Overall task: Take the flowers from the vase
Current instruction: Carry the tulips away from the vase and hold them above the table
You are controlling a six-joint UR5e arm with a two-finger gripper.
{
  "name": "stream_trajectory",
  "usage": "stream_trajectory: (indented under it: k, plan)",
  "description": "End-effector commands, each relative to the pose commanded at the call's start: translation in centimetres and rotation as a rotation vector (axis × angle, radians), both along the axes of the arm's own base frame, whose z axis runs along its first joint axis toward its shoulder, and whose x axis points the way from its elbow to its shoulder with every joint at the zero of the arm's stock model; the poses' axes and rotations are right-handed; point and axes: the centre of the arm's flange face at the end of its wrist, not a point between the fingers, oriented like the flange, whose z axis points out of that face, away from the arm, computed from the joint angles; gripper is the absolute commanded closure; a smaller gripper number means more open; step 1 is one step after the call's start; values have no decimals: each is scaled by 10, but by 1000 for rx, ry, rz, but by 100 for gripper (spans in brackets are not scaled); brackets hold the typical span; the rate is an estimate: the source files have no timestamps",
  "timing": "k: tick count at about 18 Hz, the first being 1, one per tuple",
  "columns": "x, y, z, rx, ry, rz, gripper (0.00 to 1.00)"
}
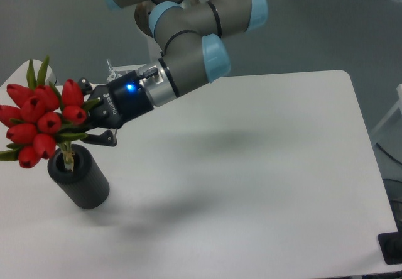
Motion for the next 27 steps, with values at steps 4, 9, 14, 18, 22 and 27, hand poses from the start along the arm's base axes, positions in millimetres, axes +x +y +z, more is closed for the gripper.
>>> stream_trajectory:
  k: [4,9,14,18,22,27]
  plan:
    - [-18,-3,27,-18,-37,36,94]
    - [-45,-11,52,-28,-56,88,94]
    - [-77,-19,44,-25,-27,133,94]
    - [-108,-13,38,-70,46,182,94]
    - [-136,-8,23,-225,194,274,94]
    - [-180,-25,-8,-297,354,315,94]
